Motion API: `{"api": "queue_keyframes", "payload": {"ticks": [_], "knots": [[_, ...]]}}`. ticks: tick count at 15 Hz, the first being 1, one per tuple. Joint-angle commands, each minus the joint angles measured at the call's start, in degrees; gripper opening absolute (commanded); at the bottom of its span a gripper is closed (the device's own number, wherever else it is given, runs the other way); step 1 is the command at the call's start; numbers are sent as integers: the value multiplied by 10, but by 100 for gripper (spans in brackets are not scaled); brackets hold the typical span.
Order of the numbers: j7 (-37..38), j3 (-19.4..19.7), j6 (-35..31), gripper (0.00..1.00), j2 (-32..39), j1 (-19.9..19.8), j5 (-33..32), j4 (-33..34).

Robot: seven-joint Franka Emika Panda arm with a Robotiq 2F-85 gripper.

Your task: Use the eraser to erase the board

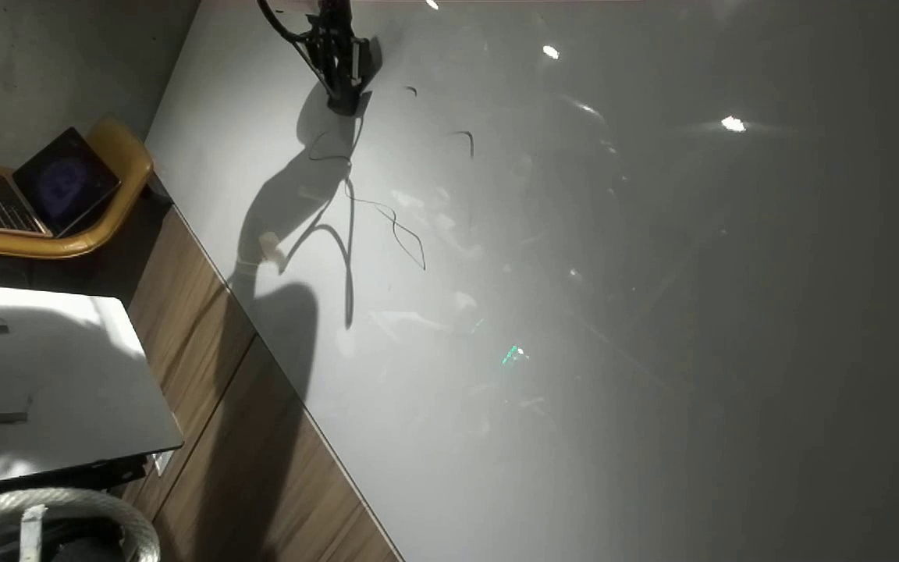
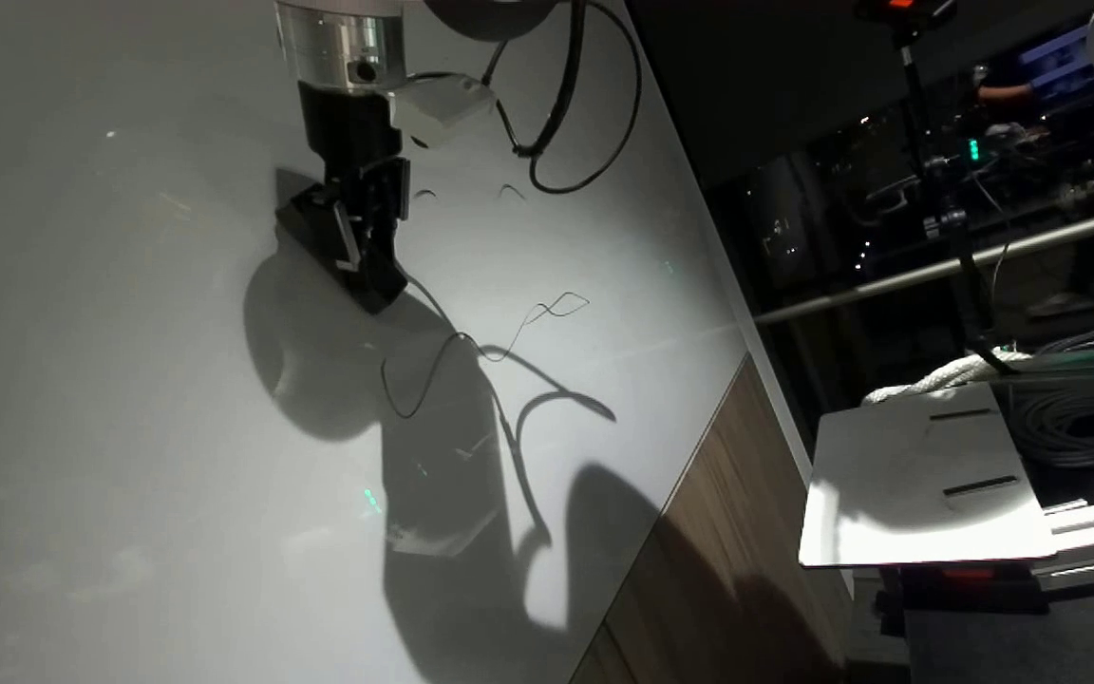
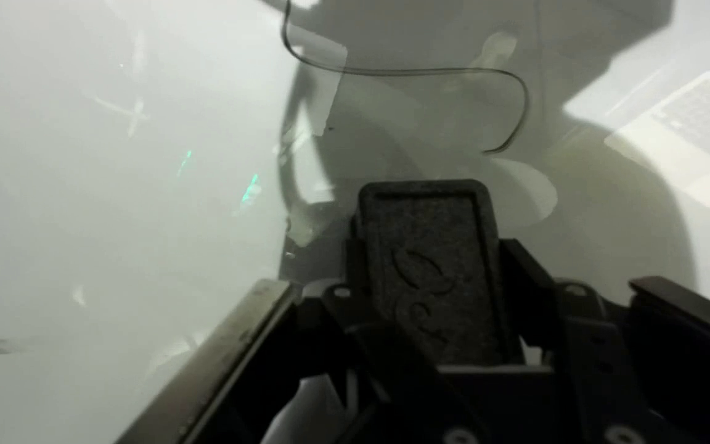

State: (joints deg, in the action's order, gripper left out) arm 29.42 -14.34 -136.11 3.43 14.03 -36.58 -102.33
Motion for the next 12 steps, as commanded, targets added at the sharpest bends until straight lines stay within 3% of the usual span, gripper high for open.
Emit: {"api": "queue_keyframes", "payload": {"ticks": [1,5,12], "knots": [[13,11,-24,30,73,14,-33,58],[5,27,-25,30,74,14,-41,48],[-5,60,-27,30,-3,-20,-39,-15]]}}
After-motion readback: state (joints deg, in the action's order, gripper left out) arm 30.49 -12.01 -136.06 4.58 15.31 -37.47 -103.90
